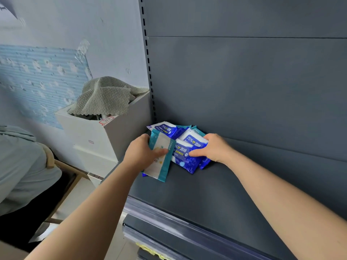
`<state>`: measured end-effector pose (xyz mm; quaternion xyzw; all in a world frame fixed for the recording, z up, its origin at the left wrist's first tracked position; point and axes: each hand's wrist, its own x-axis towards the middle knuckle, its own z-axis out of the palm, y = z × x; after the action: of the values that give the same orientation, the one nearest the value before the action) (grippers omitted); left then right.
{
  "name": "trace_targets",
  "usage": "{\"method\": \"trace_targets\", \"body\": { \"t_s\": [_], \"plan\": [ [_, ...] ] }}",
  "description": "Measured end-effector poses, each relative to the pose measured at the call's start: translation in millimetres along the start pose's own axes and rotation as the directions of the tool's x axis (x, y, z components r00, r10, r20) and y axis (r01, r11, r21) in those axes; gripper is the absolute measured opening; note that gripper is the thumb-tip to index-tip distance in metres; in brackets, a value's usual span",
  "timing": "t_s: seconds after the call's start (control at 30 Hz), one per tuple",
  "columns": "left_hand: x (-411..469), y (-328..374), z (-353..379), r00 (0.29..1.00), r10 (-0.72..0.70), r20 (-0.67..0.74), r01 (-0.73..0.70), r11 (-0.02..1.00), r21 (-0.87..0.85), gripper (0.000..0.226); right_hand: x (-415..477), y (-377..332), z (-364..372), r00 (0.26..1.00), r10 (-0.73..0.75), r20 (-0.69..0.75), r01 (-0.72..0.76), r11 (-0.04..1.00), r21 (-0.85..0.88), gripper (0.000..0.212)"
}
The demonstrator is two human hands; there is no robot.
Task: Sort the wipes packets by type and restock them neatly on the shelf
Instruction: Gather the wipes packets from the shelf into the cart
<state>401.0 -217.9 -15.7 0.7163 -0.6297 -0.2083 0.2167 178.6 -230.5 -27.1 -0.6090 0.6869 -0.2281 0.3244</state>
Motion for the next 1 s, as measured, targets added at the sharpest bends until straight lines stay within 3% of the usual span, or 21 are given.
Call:
{"method": "trace_targets", "body": {
  "t_s": [0.13,0.33,0.4,0.5,0.6,0.7,0.83,1.0],
  "plan": [
    [4,-1,5,0.99,-0.11,0.083,0.114,0.992,-0.046,0.081,-2,-1,-3,0.999,-0.014,0.031,0.013,0.999,0.034,0.026],
    [5,6,-4,0.959,-0.173,0.226,0.231,0.937,-0.264,0.078,-2,10,-33,0.999,0.031,-0.021,-0.031,0.999,-0.008,0.03],
    [9,7,-9,0.96,-0.183,0.213,0.246,0.914,-0.322,0.071,3,14,-44,0.997,0.019,-0.075,-0.014,0.997,0.07,0.023],
    [17,14,-9,0.971,-0.167,0.172,0.231,0.841,-0.489,0.038,11,17,-46,0.989,0.02,-0.149,0.005,0.986,0.169,0.012],
    [37,22,-1,0.972,-0.195,0.134,0.235,0.732,-0.64,0.029,20,18,-37,0.987,0.068,-0.145,-0.035,0.975,0.22,0.019],
    [58,28,7,0.972,-0.206,0.111,0.23,0.751,-0.619,0.033,27,19,-33,0.987,0.108,-0.119,-0.076,0.967,0.243,0.024],
    [82,29,18,0.976,-0.163,0.145,0.216,0.816,-0.536,0.037,33,19,-33,0.99,0.108,-0.089,-0.082,0.964,0.254,0.016],
    [92,22,15,0.956,-0.198,0.219,0.285,0.808,-0.516,0.045,25,24,-48,0.976,0.086,-0.199,-0.052,0.984,0.171,0.014]
  ]
}}
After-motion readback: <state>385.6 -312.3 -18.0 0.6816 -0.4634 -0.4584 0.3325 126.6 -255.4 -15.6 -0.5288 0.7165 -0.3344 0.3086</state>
